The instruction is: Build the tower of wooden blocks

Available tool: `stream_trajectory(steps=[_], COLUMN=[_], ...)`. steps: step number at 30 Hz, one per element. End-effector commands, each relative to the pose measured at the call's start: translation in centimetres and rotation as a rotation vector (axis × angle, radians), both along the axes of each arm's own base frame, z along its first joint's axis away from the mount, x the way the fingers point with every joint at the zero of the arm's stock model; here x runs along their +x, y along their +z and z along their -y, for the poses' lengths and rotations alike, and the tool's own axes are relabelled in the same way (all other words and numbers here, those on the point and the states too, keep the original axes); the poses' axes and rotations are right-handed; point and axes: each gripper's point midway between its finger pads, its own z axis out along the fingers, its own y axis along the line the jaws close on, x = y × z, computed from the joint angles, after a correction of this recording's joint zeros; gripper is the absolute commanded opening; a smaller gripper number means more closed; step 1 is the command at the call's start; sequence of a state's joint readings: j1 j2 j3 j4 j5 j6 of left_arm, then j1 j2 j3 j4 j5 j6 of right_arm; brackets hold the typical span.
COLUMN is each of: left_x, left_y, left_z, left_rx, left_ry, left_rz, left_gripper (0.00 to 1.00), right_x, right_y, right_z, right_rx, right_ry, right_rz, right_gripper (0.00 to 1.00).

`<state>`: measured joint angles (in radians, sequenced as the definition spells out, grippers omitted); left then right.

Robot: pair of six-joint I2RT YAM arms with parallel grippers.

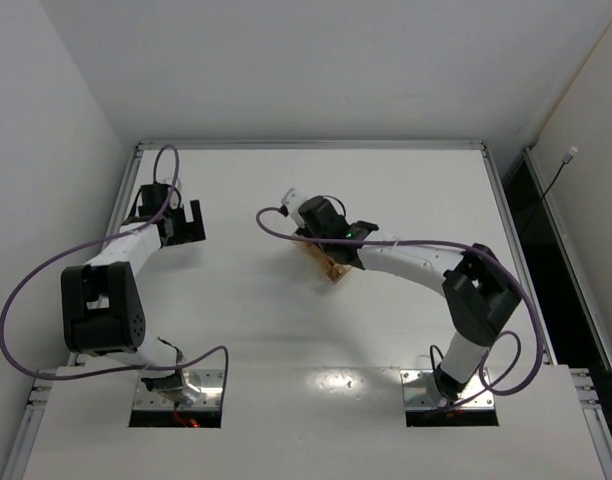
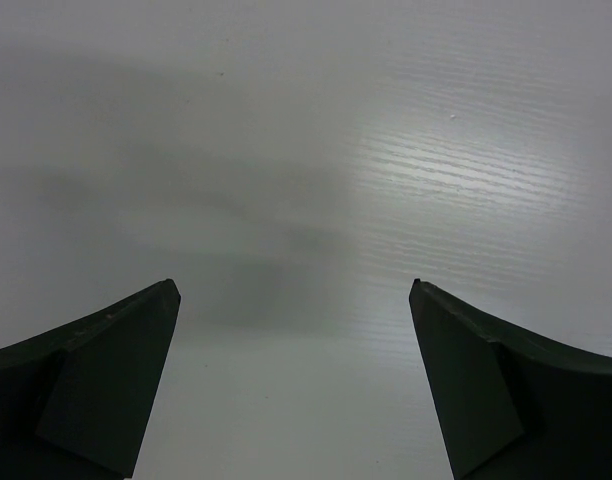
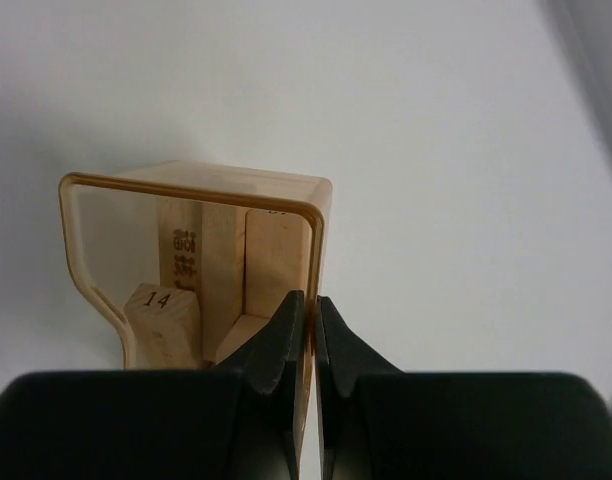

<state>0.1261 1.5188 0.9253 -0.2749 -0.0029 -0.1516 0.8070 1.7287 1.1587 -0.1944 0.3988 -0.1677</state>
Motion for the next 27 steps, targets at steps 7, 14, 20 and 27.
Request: stream_trajectory(steps=[7, 14, 20, 27], left_x=[1.3, 1.2, 1.0, 0.9], left_y=[2.0, 2.8, 2.8, 2.4], left_z=[-1.6, -2.4, -3.3, -3.9], left_rx=[0.027, 0.070, 0.078, 0.070], left_ry=[0.070, 0.093, 0.120, 0.132], left_rz=[0.016, 0.030, 0.029, 0.020], left_gripper=[1.00, 1.00, 1.00, 1.00], right_x=[7.9, 8.1, 4.9, -0.1], right_y=[6.8, 4.8, 5.2, 5.5], right_z=[1.2, 0.4, -0.4, -0.7], right_rx=[-0.221, -0.397, -0.422, -0.460], right_ry=[-0.271, -0.228, -0.194, -0.131], right_rz=[0.508, 0.589, 0.694, 0.811], right_gripper=[0.00, 0.00, 0.00, 0.00])
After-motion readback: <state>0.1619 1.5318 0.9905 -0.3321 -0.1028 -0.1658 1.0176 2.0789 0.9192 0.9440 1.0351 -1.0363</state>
